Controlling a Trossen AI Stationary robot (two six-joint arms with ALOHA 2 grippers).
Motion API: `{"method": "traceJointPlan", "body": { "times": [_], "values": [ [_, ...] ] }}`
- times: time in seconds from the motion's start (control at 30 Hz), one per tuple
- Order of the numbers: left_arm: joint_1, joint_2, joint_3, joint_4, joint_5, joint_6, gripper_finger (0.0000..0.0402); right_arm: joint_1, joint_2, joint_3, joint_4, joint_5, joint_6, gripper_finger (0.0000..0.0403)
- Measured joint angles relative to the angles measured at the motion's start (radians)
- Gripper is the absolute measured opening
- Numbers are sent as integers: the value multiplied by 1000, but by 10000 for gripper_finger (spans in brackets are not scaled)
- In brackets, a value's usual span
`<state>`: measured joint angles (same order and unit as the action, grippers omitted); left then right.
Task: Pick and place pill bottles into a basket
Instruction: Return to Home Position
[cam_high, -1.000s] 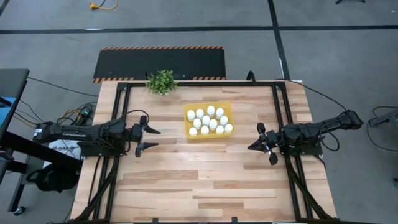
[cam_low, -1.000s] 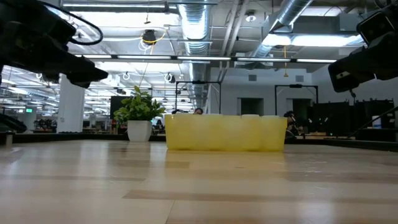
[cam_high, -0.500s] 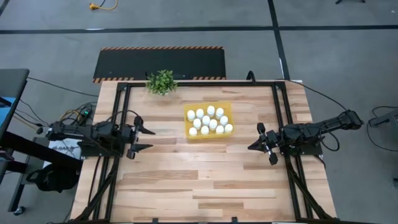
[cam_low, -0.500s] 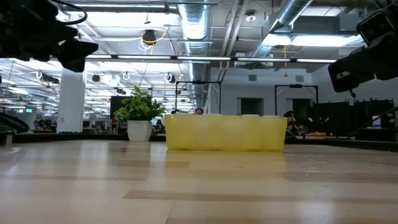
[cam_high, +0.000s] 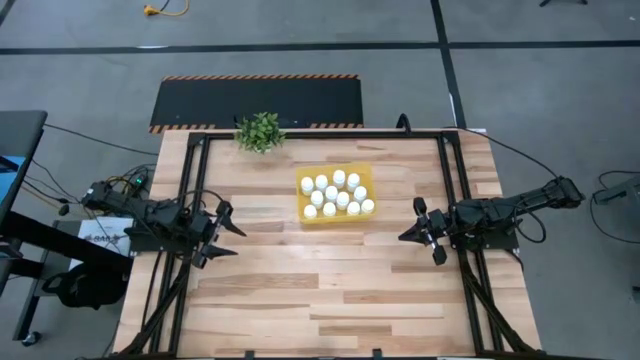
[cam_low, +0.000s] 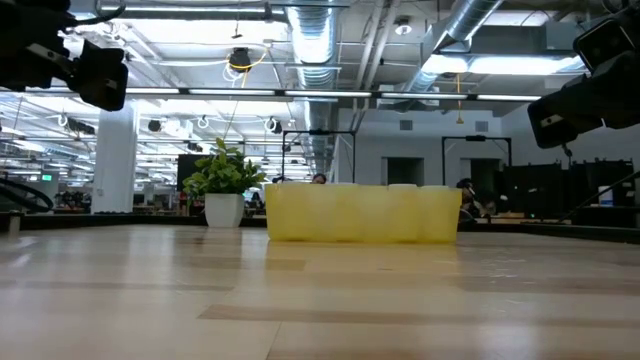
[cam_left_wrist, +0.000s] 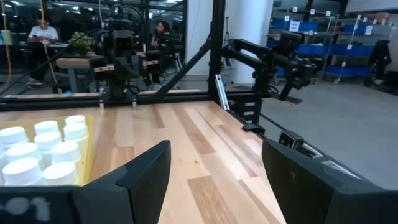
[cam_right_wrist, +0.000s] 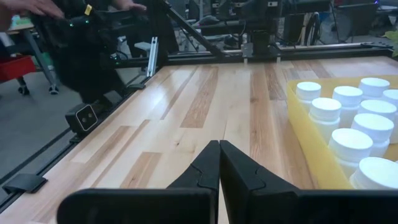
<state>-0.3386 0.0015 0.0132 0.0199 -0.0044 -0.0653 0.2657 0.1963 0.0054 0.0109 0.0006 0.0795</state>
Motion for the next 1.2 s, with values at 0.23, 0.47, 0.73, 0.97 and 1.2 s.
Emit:
{"method": "traceJointPlan", "body": {
  "times": [0.23, 0.47, 0.73, 0.97, 1.2],
  "values": [
    [0, 3, 0, -1, -4, 17, 241, 0, 0, 0, 0, 0, 0, 1],
    [0, 3, 0, -1, -5, 26, 241, 0, 0, 0, 0, 0, 0, 1],
    [1, 3, 0, -1, -5, 30, 241, 0, 0, 0, 0, 0, 0, 1],
    [1, 3, -1, -1, -6, 27, 241, 0, 0, 0, 0, 0, 0, 1],
    [1, 3, -1, -1, -8, 23, 241, 0, 0, 0, 0, 0, 0, 1]
  ]
}}
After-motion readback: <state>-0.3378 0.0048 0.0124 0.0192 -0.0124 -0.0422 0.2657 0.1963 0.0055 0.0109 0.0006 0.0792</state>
